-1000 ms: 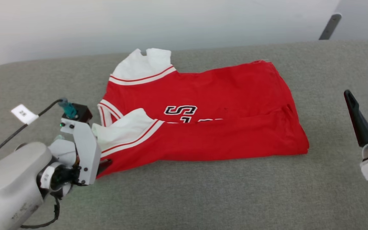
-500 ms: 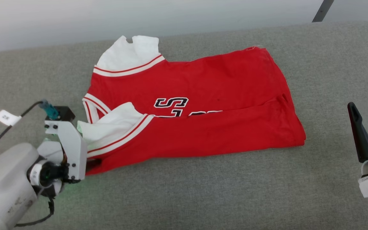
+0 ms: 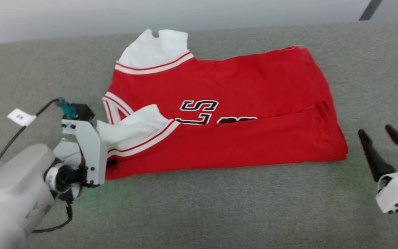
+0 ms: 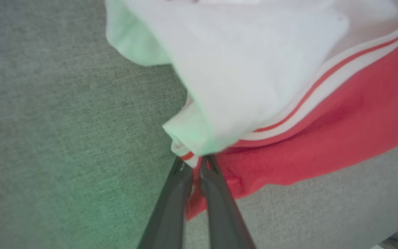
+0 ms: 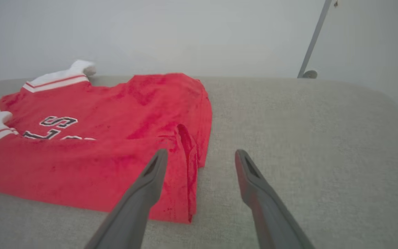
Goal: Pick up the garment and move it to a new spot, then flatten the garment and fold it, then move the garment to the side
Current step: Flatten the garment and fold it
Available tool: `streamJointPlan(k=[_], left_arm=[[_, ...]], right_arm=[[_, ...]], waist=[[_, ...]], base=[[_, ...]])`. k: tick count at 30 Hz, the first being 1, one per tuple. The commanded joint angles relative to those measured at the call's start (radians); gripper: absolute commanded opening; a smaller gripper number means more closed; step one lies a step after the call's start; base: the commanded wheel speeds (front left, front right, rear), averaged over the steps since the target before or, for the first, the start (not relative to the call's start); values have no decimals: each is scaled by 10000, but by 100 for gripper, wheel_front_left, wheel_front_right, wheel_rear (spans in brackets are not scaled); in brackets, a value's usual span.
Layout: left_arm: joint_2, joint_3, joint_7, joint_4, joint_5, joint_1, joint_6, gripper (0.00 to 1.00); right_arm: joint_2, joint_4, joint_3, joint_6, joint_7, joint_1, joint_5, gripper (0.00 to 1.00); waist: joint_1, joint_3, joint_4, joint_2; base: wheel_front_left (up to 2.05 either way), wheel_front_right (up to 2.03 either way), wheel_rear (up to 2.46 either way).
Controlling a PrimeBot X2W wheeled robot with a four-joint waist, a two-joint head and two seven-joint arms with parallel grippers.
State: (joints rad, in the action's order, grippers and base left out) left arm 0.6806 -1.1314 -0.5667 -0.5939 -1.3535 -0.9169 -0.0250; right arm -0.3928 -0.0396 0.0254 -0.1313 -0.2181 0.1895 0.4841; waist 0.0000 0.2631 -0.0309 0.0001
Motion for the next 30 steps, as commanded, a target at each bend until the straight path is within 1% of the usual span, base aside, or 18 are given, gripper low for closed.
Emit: streamJointPlan(k=[1,4,11,16,17,18,19,25,30], left_arm=[[-398,-178,53,-66,86,179,78,0],[-591,-209,92,-173,141,83,165,0],[-828,-285,144,-427,234,-3,352,0],[-922,-274,167,-583,248,-38,448,0],[-940,-273,173,-611,244,-42,455,0],[-964,-270,183,-632,242,-48,469,0],[-971,-267,195,-656,243,-55,493,0],[-1006,-228,212,-824,152,-20,612,0],[-914,-99,76,-811,-6,-102,558,0]], right_arm=[[-58,250,132,12,-117,163,50,100],[-172,1122,459,10,-459,484,329,100],[-441,2878,1519,10,-1162,1262,928,100],[-415,4109,2124,12,-1973,1684,1184,100],[-412,4312,2174,12,-2101,1781,1215,94],[-429,4401,2336,14,-2187,1872,1244,42],[-439,4464,2479,12,-2245,1976,1319,0],[-703,4685,2989,9,-2494,2382,1726,0],[-987,4468,3343,4,-2568,2574,2096,0]], waist=[[0,107,157,-1],[0,187,331,-1],[0,296,597,-1],[0,332,703,-1],[0,337,718,-1],[0,341,734,-1],[0,349,746,-1],[0,314,793,-1],[0,150,804,-1]], base=[[0,0,0],[0,0,0],[0,0,0],[0,0,0],[0,0,0],[0,0,0],[0,0,0],[0,0,0],[0,0,0]])
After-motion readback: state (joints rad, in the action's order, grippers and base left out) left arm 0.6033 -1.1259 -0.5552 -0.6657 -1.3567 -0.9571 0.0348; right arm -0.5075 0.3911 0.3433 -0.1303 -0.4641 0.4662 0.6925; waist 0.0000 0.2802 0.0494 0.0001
